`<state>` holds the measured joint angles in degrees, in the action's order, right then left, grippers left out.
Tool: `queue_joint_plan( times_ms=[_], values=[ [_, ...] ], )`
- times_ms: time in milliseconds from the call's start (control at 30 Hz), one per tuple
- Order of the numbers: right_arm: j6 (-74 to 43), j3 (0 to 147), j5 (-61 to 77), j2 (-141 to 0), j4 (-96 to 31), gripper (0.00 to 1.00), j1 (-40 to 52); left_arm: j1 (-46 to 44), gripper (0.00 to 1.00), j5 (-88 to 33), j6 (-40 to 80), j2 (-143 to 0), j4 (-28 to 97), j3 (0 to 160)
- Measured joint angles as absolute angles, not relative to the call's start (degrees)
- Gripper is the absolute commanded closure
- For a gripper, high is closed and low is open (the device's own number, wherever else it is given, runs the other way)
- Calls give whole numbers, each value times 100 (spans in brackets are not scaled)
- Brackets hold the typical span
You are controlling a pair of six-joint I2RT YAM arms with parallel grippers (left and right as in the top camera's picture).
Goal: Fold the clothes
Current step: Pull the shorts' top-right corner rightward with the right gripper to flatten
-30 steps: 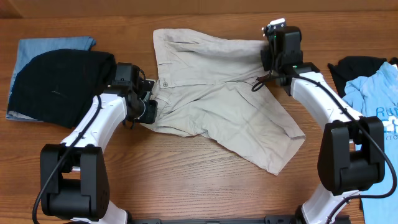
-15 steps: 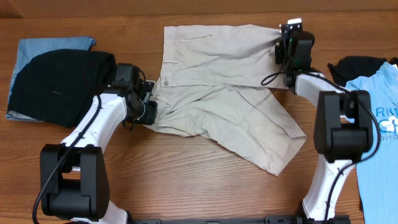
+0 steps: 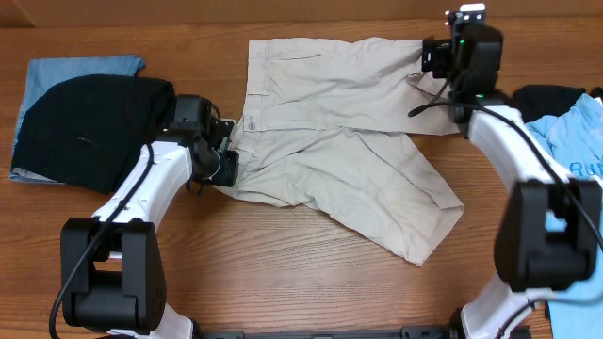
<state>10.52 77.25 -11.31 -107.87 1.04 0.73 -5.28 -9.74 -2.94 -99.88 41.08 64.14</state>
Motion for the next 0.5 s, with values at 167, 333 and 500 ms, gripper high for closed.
queue_joint_plan(
  times_ms=[167, 333, 500],
  values=[
    [910, 7776, 268, -10390, -1339, 87, 73, -528, 63, -987, -115, -9988, 3977, 6414],
    [690, 7767, 1135, -10868, -1205, 96, 91, -528, 64, -989, 47, -9988, 3889, 6414],
    [617, 7762, 1402, -11681, -434, 96, 89, -528, 65, -989, 97, -9988, 3868, 6414]
  ],
)
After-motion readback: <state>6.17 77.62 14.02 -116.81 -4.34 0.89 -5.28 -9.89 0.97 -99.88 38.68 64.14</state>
